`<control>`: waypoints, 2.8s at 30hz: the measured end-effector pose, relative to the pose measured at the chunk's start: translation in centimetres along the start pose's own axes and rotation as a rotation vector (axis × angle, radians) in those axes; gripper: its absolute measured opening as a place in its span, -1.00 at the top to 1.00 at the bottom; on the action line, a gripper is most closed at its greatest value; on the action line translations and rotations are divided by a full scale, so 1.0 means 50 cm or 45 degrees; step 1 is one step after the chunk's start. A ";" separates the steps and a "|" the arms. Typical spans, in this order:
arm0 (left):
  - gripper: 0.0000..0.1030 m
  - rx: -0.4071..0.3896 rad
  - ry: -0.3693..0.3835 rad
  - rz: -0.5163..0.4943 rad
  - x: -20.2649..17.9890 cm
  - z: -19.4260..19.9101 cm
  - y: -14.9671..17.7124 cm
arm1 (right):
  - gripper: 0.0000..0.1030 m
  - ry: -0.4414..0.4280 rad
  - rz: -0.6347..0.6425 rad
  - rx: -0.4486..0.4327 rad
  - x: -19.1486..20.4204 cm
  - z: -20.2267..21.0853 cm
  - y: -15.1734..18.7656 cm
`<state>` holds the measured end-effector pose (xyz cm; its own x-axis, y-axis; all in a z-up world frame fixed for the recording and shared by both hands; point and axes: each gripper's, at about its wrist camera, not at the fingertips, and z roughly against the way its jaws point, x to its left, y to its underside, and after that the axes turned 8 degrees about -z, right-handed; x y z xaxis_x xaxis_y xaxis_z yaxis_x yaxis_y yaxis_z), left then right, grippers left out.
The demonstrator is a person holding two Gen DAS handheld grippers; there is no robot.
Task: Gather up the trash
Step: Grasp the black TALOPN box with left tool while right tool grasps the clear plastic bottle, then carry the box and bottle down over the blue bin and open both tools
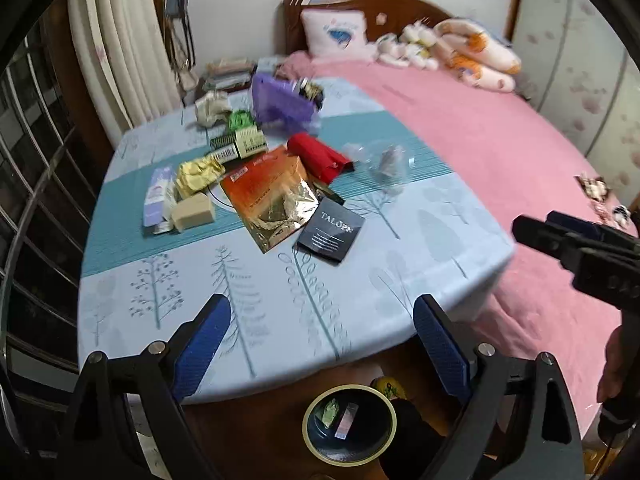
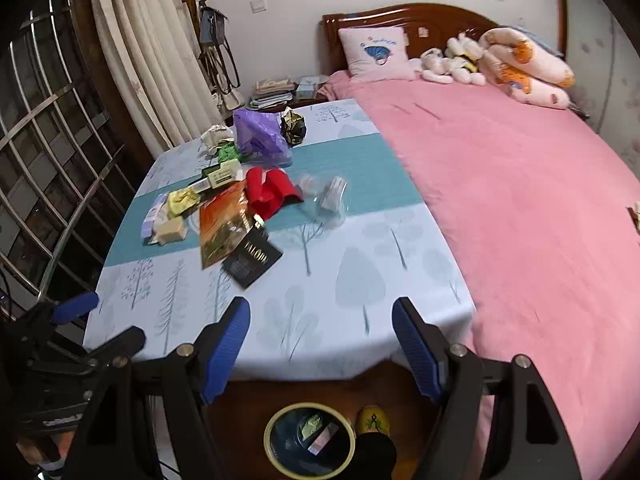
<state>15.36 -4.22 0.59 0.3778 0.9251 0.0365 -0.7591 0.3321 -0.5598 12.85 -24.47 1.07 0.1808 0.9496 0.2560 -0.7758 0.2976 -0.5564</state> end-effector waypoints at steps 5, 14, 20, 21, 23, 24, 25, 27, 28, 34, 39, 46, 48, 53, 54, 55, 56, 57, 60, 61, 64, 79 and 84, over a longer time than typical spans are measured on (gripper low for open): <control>-0.77 0.158 -0.003 0.072 -0.004 -0.146 -0.072 | -0.43 -0.067 0.089 0.096 -0.039 -0.114 -0.087; -0.78 0.332 -0.117 0.052 -0.036 -0.339 -0.137 | -0.43 -0.208 0.270 0.245 -0.078 -0.266 -0.182; -0.78 0.370 -0.146 0.083 -0.031 -0.382 -0.148 | -0.43 -0.265 0.406 0.294 -0.062 -0.336 -0.213; -0.77 0.378 -0.149 0.085 -0.029 -0.389 -0.148 | -0.43 -0.272 0.415 0.303 -0.060 -0.346 -0.221; -0.79 0.375 -0.138 0.103 -0.022 -0.394 -0.147 | -0.43 -0.290 0.436 0.316 -0.055 -0.363 -0.232; -0.79 0.375 -0.130 0.116 -0.018 -0.396 -0.148 | -0.43 -0.301 0.460 0.327 -0.051 -0.375 -0.239; -0.79 0.376 -0.121 0.127 -0.015 -0.398 -0.148 | -0.43 -0.307 0.477 0.333 -0.047 -0.381 -0.243; -0.79 0.382 -0.110 0.141 -0.011 -0.399 -0.149 | -0.43 -0.329 0.516 0.353 -0.039 -0.400 -0.254; -0.79 0.386 -0.105 0.143 -0.011 -0.400 -0.149 | -0.43 -0.336 0.527 0.366 -0.036 -0.407 -0.258; -0.69 0.412 -0.069 0.160 -0.003 -0.406 -0.153 | -0.43 -0.398 0.615 0.441 -0.018 -0.444 -0.272; -0.36 0.421 -0.043 0.172 0.006 -0.402 -0.163 | -0.43 -0.408 0.645 0.478 -0.009 -0.469 -0.274; -0.27 0.401 -0.003 0.259 0.019 -0.385 -0.159 | 0.17 -0.476 0.634 0.544 -0.003 -0.476 -0.270; -0.27 0.380 0.000 0.278 0.021 -0.375 -0.160 | 0.19 -0.456 0.653 0.539 0.002 -0.468 -0.263; -0.27 0.323 0.023 0.336 0.027 -0.335 -0.163 | 0.20 -0.468 0.622 0.527 0.004 -0.439 -0.251; -0.27 0.312 0.027 0.345 0.027 -0.326 -0.165 | 0.20 -0.474 0.605 0.519 0.004 -0.428 -0.249; -0.27 0.303 0.029 0.353 0.029 -0.322 -0.166 | 0.20 -0.478 0.591 0.513 0.004 -0.419 -0.247; -0.26 0.287 0.031 0.361 0.031 -0.310 -0.166 | 0.20 -0.481 0.577 0.505 0.003 -0.410 -0.244; -0.26 0.276 0.032 0.365 0.033 -0.297 -0.165 | 0.20 -0.480 0.567 0.499 0.003 -0.403 -0.241; -0.27 0.233 0.037 0.377 0.033 -0.265 -0.164 | 0.21 -0.480 0.539 0.475 0.005 -0.370 -0.226; -0.27 0.218 0.037 0.384 0.032 -0.257 -0.163 | 0.21 -0.479 0.532 0.469 0.006 -0.361 -0.221; -0.26 0.171 0.043 0.402 0.038 -0.217 -0.157 | 0.21 -0.469 0.518 0.449 0.012 -0.332 -0.201; -0.26 0.024 0.096 0.365 0.090 0.014 -0.041 | 0.21 -0.453 0.365 0.300 0.098 -0.138 -0.066; -0.26 -0.001 0.122 0.330 0.116 0.092 0.027 | 0.21 -0.431 0.300 0.238 0.134 -0.059 0.001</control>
<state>14.10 2.43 3.86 0.2192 0.9577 -0.1866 -0.8369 0.0862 -0.5406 15.80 -17.81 0.42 -0.1979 0.8944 0.4011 -0.8737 0.0246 -0.4859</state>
